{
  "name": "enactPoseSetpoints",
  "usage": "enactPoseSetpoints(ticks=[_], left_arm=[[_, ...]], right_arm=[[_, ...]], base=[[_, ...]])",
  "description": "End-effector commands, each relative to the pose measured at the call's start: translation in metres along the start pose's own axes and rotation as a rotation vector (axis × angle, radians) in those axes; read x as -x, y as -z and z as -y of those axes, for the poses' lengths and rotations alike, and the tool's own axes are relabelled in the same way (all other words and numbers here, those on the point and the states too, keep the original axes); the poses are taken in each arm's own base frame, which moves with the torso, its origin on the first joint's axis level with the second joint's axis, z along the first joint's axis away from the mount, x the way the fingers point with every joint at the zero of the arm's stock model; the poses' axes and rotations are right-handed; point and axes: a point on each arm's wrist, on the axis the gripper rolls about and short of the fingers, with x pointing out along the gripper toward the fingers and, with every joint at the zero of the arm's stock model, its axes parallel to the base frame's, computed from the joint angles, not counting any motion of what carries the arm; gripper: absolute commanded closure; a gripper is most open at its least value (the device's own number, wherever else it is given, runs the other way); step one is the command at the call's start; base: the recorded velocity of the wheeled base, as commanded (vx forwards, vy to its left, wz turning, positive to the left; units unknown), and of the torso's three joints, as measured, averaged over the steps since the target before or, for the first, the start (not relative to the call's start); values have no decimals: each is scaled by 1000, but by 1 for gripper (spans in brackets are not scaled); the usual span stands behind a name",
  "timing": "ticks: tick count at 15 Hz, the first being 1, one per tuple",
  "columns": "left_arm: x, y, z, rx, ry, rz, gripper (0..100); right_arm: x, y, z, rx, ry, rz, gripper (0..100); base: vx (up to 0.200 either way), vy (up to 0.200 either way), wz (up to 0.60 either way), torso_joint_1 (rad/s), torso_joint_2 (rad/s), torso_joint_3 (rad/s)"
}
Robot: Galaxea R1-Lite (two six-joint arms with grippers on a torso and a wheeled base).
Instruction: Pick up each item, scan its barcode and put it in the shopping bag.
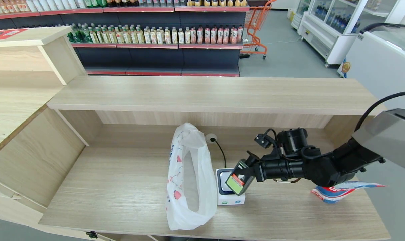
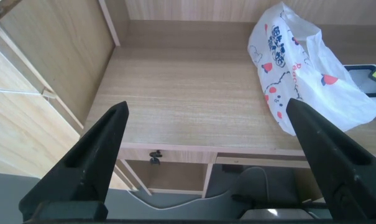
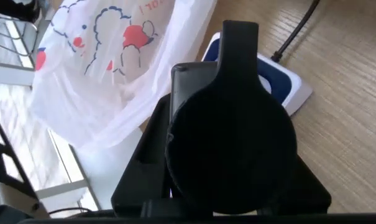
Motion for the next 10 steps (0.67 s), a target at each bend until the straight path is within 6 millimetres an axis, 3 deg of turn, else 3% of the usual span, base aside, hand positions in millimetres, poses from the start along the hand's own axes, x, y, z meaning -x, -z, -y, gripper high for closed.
enactPoseSetpoints(ticks=[1, 6, 10], left_arm=[[0, 0, 0, 0, -2, 0, 0], [0, 0, 0, 0, 0, -1, 0], [0, 0, 0, 0, 0, 0, 0]], right_arm=[[-18, 6, 6, 7, 22, -4, 100], [-33, 1, 4, -12, 41, 14, 100], [-23, -8, -6, -2, 36, 36, 100]], base=[[0, 0, 0, 0, 0, 0], [0, 0, 0, 0, 0, 0], [0, 0, 0, 0, 0, 0]])
